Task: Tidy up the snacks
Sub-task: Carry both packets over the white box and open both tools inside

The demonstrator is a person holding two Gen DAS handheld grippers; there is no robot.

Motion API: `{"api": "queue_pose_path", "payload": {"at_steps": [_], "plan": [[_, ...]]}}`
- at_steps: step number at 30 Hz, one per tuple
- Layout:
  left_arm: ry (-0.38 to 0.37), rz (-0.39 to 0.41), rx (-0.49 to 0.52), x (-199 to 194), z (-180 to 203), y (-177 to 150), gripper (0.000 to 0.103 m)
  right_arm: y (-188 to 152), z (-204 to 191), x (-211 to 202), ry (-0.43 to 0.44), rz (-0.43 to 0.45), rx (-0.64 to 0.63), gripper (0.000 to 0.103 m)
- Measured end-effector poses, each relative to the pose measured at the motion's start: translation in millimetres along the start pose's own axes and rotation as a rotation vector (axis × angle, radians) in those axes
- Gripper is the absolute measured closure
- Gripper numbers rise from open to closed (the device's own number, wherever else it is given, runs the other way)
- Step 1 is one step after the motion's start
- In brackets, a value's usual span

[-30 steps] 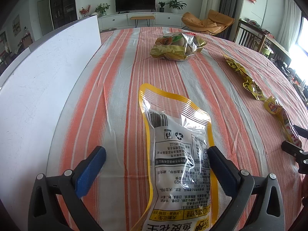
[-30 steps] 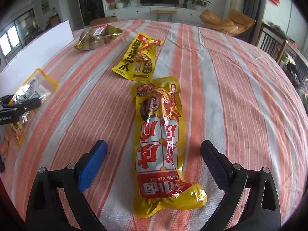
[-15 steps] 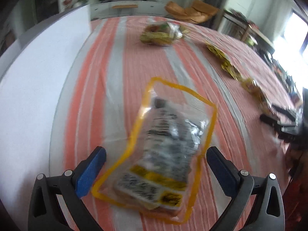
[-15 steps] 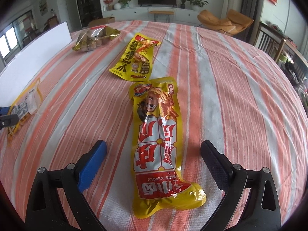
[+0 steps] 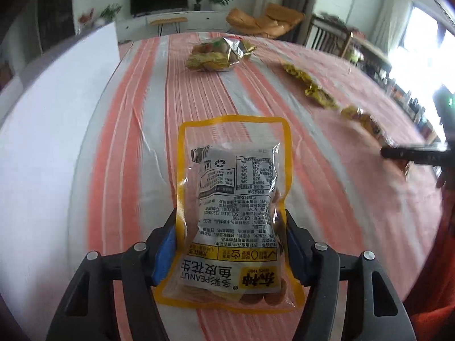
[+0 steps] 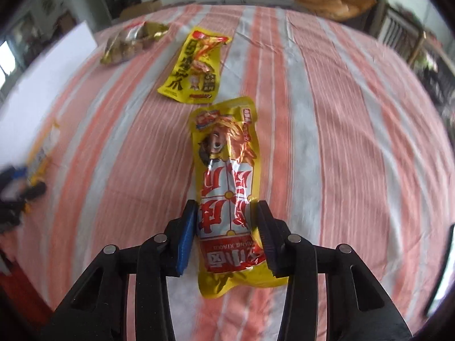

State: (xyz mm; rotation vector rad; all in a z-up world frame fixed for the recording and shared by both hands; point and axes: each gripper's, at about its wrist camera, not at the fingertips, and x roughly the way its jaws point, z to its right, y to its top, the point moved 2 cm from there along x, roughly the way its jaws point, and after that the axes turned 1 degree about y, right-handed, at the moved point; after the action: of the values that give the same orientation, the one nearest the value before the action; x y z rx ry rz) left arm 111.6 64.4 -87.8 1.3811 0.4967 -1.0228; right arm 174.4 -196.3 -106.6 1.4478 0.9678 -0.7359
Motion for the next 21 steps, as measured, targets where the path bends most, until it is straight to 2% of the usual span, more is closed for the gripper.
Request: {"api": "queue_pose_path", "payload": {"at_steps": [4,5,8,9,10,12,15,16,17,18,19,21], "plan": [[-0.216,0.098,-0.190,-35,-15,2,0.038,-11,9,-27,0.309,0.048,0.231,0.060],[-0.251,0.128,-0.225,-46,-18,8,0.038,-11,4,-33,0.358,0.061,0.251,0.060],[-0.315,0.226,-0.313,-87,-37,26,0.038,3,-32,-52,0.503,0.085,0.267,0.060],[-0.306,0.255,-0.336,-102,-48,30,0.038,11,-49,-59,0.533,0.094,0.251,0.060],[-0.276,0.281,-0.355,-119,-60,32,0.037,20,-72,-65,0.568,0.106,0.222,0.059],[-0.164,0.327,-0.391,-150,-92,33,0.035,41,-129,-78,0.647,0.117,0.141,0.059],[0.079,0.343,-0.451,-184,-148,25,0.036,67,-222,-90,0.750,0.112,0.011,0.058],[0.158,0.329,-0.476,-190,-166,23,0.034,76,-255,-90,0.774,0.103,-0.032,0.058],[0.234,0.317,-0.501,-194,-183,19,0.026,80,-279,-91,0.782,0.100,-0.067,0.056],[0.274,0.313,-0.513,-197,-194,17,0.022,86,-306,-91,0.788,0.102,-0.104,0.055],[0.313,0.308,-0.524,-201,-206,13,0.017,93,-337,-90,0.795,0.110,-0.141,0.050],[0.389,0.277,-0.548,-205,-226,3,0.017,100,-369,-88,0.796,0.114,-0.170,0.030]]}}
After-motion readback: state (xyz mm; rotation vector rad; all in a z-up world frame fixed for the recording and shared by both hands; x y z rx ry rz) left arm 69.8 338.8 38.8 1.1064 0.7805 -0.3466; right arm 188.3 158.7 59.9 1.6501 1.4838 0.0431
